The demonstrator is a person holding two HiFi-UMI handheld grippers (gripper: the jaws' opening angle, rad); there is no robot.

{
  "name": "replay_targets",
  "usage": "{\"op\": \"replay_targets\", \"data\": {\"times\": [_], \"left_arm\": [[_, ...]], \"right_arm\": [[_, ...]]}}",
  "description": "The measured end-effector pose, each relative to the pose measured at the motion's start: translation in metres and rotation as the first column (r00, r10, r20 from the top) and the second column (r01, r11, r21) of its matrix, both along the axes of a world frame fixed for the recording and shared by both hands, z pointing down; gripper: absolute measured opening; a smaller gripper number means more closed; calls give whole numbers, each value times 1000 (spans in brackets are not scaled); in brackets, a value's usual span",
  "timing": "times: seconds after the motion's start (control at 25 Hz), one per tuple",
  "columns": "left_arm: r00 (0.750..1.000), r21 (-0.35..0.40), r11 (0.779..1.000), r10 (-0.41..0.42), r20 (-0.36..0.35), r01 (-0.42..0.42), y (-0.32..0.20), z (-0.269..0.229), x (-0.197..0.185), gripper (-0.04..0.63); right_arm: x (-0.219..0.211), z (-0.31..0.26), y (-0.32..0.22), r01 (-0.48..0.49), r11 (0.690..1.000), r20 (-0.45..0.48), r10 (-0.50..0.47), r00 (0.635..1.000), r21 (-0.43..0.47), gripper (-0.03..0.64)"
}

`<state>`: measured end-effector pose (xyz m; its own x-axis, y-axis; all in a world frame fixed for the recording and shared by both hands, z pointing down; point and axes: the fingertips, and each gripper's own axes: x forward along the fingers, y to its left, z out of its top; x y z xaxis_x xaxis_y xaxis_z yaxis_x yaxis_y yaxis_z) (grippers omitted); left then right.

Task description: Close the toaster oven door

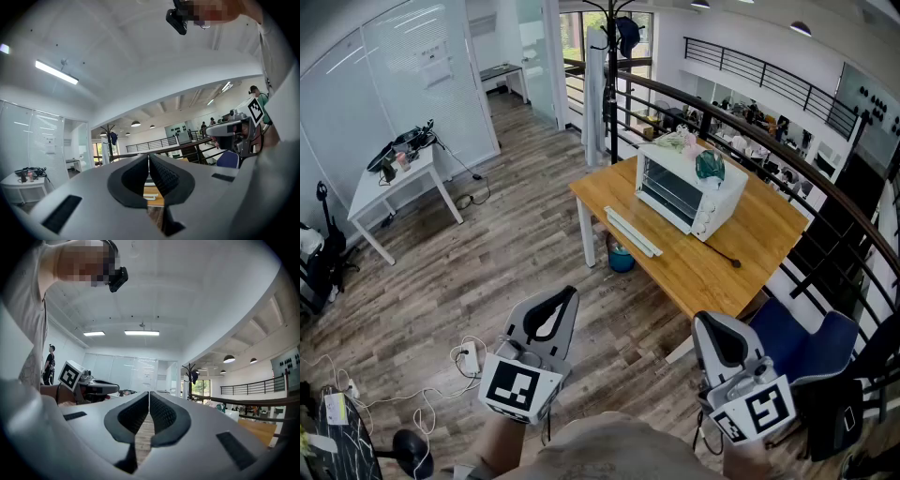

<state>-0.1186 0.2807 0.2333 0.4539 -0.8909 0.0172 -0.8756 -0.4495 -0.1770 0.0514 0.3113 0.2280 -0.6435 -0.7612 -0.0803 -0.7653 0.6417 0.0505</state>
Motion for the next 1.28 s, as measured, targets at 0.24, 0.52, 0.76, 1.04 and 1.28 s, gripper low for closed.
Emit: {"op": "replay_targets", "data": {"times": [0.24,0.52,0.76,1.04,1.28], "left_arm": [[1000,20,1000,-8,26,7,-11,0,5,23],[999,75,996,-50,-1,50,-12,-6,11,25],[995,111,989,-100,-26,102,-21,-4,11,166],[993,101,989,-109,-45,113,-52,17,4,172],[995,55,994,-88,-45,90,-105,47,-4,172]], "right_arm": [[17,7,-6,25,1000,41,-25,999,-12,34],[32,12,-7,19,1000,79,-18,997,-19,35],[47,14,-17,-34,999,157,34,987,-6,136],[57,38,-54,-98,995,157,101,982,-24,172],[50,76,-106,-133,987,133,144,981,-88,175]]}}
